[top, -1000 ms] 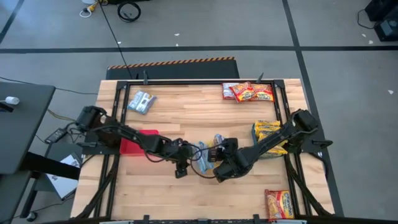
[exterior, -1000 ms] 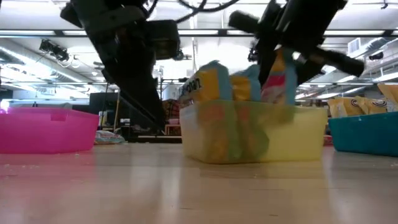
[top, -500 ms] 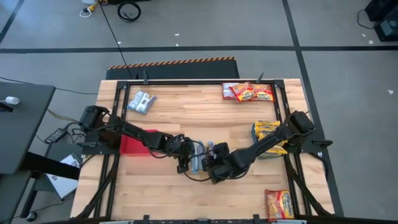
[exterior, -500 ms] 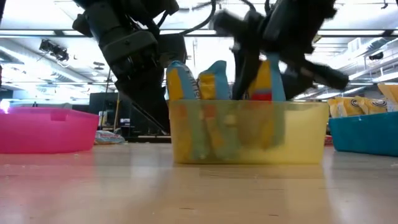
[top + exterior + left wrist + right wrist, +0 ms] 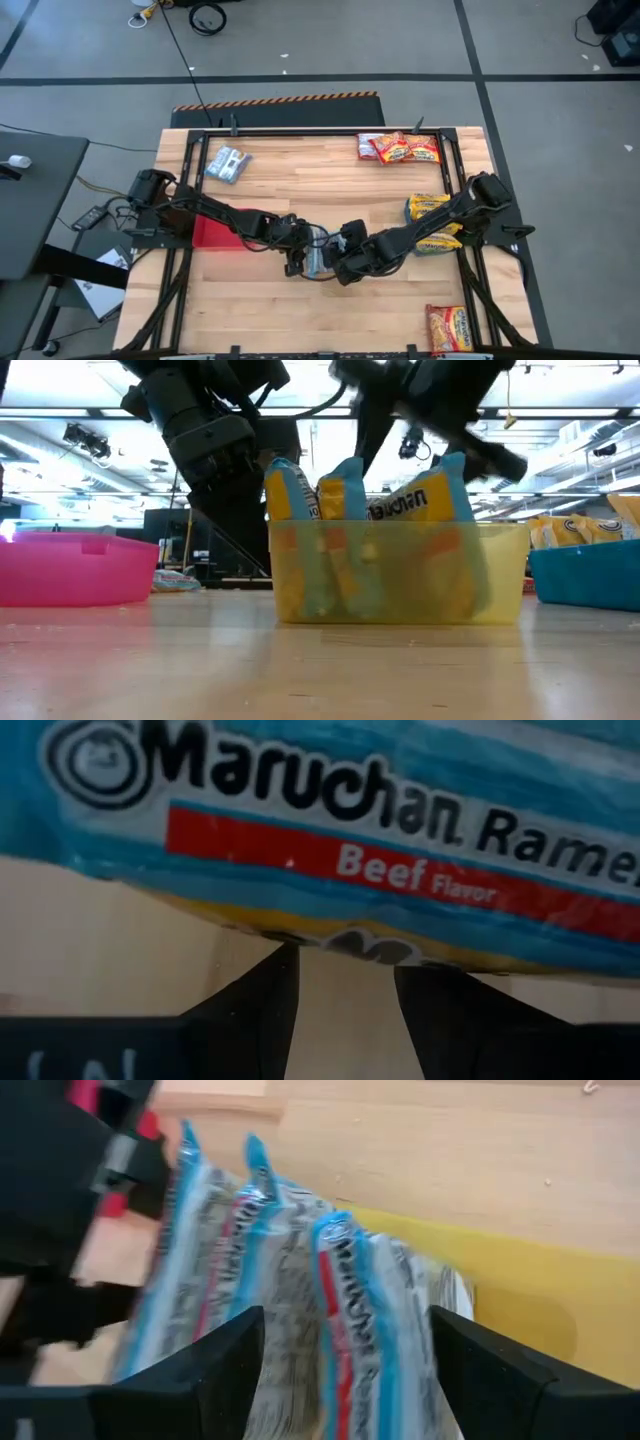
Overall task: Sort Maruchan noodles
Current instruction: Put the light blue noodle pack into the yellow bin
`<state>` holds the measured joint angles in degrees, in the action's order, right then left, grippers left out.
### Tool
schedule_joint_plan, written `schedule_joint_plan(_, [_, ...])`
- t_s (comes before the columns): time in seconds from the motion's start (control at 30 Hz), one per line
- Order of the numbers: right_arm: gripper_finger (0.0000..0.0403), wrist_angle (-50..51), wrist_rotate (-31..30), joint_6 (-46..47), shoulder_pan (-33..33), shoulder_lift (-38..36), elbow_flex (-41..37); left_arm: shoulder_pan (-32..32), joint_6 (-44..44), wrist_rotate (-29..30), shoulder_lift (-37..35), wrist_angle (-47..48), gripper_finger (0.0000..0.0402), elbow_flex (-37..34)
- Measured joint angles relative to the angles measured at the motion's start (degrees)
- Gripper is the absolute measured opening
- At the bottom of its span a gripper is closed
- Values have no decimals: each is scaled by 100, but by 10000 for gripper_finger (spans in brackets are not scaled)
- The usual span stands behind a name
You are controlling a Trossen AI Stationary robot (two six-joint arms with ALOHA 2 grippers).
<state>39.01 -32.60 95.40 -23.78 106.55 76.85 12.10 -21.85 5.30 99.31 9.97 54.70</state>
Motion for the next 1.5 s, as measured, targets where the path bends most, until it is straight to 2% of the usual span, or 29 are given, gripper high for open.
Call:
schedule_joint_plan(0.1, [280,-22,36,-234,49,15,-4,-35,-70,-3,0,2,171,0])
schedule_joint_plan(0.2, [278,-13,90,-1134,88,-308,-5,-91,-87,-4,-7,11,171,0])
schedule_joint_plan(0.33, [277,64,533,-3707,130,-934,8,-179,-105,1,-7,-31,171,2])
schedule_joint_plan(0.4, [276,413,946,-5176,145,-1140,8,-209,-105,2,-7,-86,171,2])
schedule_joint_plan(0.47, [276,1044,1265,-6261,149,-1265,8,-220,-104,0,-7,-137,171,2])
schedule_joint_plan(0.57, [273,1980,1704,-7239,324,-1204,4,-219,-12,-11,-7,-190,171,2])
schedule_joint_plan(0.67, [268,2281,2130,-7904,539,-930,-3,-219,-20,-22,-7,-188,171,2])
schedule_joint_plan(0.87, [256,1117,2880,-8583,661,-158,-3,-218,-300,-26,-7,-166,171,2])
schedule_joint_plan(1.07, [250,121,2780,-8344,622,317,17,-75,-298,-123,-7,-38,171,-1])
schedule_joint_plan(1.27, [250,-323,2527,-7910,602,144,-29,225,-284,-144,-7,-24,171,-13])
schedule_joint_plan(1.5, [250,-80,2380,-7823,438,-237,-1,524,-418,-651,-178,369,171,17])
